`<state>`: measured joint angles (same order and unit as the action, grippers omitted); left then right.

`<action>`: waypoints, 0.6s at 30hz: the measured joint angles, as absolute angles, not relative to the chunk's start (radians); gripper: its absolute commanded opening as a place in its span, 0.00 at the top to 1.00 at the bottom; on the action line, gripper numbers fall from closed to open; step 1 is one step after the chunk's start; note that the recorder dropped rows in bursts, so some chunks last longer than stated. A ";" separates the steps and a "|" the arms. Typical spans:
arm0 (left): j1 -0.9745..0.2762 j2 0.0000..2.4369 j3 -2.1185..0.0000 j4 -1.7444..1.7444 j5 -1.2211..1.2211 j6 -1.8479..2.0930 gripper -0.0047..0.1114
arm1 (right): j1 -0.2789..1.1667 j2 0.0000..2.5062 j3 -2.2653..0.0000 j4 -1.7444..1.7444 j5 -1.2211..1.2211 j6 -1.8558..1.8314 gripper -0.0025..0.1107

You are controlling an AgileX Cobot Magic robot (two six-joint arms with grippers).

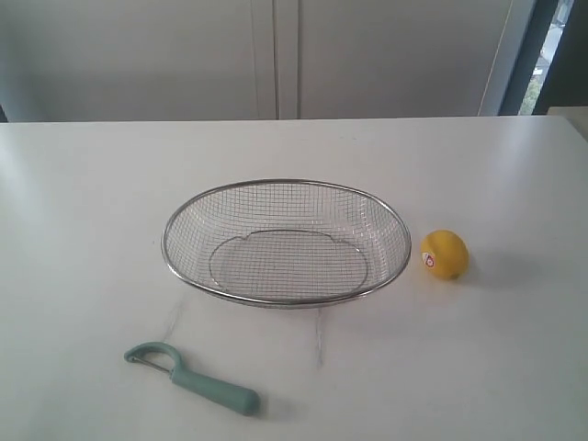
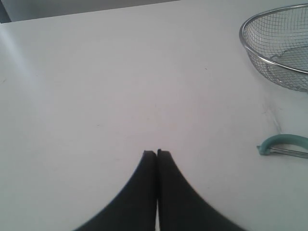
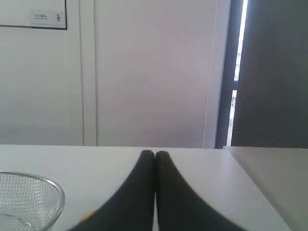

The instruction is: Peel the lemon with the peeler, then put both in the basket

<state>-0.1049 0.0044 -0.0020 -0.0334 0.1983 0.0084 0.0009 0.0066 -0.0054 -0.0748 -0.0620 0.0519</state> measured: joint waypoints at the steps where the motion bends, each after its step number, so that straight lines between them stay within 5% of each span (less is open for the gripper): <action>1: -0.105 0.004 -0.002 -0.033 0.198 0.008 0.96 | 0.001 0.007 -0.005 -0.075 -0.082 0.052 0.98; 18: -0.105 0.004 -0.002 -0.033 0.198 0.008 0.96 | 0.001 0.005 -0.005 0.061 -0.653 0.052 0.98</action>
